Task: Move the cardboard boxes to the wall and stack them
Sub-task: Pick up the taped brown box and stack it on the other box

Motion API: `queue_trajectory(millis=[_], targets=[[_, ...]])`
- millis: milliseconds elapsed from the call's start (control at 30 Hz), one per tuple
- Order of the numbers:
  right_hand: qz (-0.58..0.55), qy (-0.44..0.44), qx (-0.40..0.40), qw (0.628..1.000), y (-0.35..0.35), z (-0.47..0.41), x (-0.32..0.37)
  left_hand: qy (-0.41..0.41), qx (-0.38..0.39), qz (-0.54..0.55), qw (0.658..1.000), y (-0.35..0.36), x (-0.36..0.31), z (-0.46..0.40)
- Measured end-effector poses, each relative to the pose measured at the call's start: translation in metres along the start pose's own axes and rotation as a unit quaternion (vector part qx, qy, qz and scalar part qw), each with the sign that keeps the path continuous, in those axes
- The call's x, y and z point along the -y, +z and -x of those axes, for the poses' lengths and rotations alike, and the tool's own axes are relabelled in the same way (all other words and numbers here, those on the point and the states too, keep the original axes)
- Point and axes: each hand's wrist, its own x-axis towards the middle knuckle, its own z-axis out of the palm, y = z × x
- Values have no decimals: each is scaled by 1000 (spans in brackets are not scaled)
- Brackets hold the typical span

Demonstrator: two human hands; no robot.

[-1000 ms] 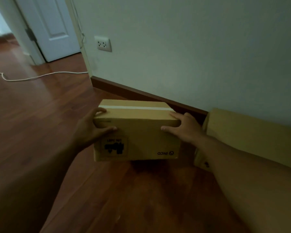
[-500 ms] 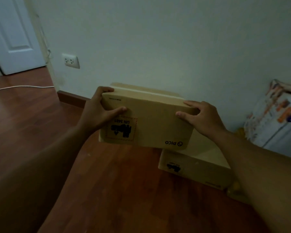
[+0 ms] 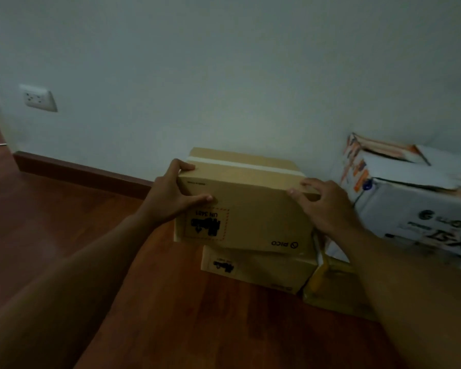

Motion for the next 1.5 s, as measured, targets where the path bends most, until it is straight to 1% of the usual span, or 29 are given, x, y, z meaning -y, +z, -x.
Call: queue_trajectory(millis=[33, 67, 133, 200, 267, 300, 333, 400, 467, 500, 533, 600, 700, 767, 867, 933, 967, 1033, 1167, 1267, 1367, 1400, 1433, 1500], targets=[[26, 0, 10, 1000, -2, -1, -2, 1, 11, -5, 1000, 5, 3, -2], [53, -21, 12, 998, -4, -4, -3, 0, 30, -12, 999, 9, 6, -5], [90, -90, 19, 992, -4, -12, -4, -3, 97, -23, 995, 18, 10, -9], [92, -115, 81, 986, 4, -18, -6, 4, 152, -30, 988, 31, 12, -13], [110, -101, 166, 975, 16, -19, -10, 14, 156, -53, 986, 48, 10, -23], [127, -94, 184, 970, 22, -19, -14, 21, 144, -74, 987, 55, 9, -29], [138, -89, 179, 970, 27, -20, -17, 31, 131, -101, 986, 62, 9, -35], [145, -85, 133, 977, 31, -21, -22, 68, 105, -202, 971, 73, 12, -45], [154, -90, 94, 979, 32, -22, -28, 141, 91, -309, 936, 79, 16, -50], [166, -99, 80, 978, 34, -23, -33, 172, 95, -327, 924, 82, 16, -51], [177, -108, 71, 976, 36, -24, -37, 191, 101, -327, 920, 83, 16, -52], [188, -117, 62, 973, 37, -27, -43, 190, 104, -318, 923, 86, 15, -55], [205, -131, 44, 969, 37, -32, -49, 171, 94, -338, 921, 89, 12, -61], [206, -133, 48, 968, 34, -33, -47, 162, 96, -344, 920, 89, 13, -61], [181, -117, 92, 972, 26, -32, -36, 155, 120, -367, 909, 87, 6, -63], [135, -90, 124, 979, 20, -26, -25, 141, 139, -382, 903, 87, -5, -66], [109, -83, 123, 983, 17, -23, -19, 136, 142, -387, 901, 88, -12, -66], [78, -101, 92, 988, 9, -18, -6, 141, 147, -381, 902, 93, -27, -66], [65, -145, -8, 987, -15, -7, 12, 153, 160, -369, 903, 109, -56, -60], [60, -164, -73, 982, -40, 3, 9, 160, 165, -368, 901, 120, -72, -57], [74, -163, -159, 971, -71, 5, -4, 152, 194, -376, 893, 131, -80, -47], [103, -141, -177, 969, -80, 5, -11, 153, 202, -391, 885, 134, -81, -42], [146, -94, -176, 969, -86, 7, -19, 152, 207, -411, 875, 138, -82, -35], [217, 43, -137, 965, -91, 15, -38, 138, 210, -441, 862, 144, -86, -22]])
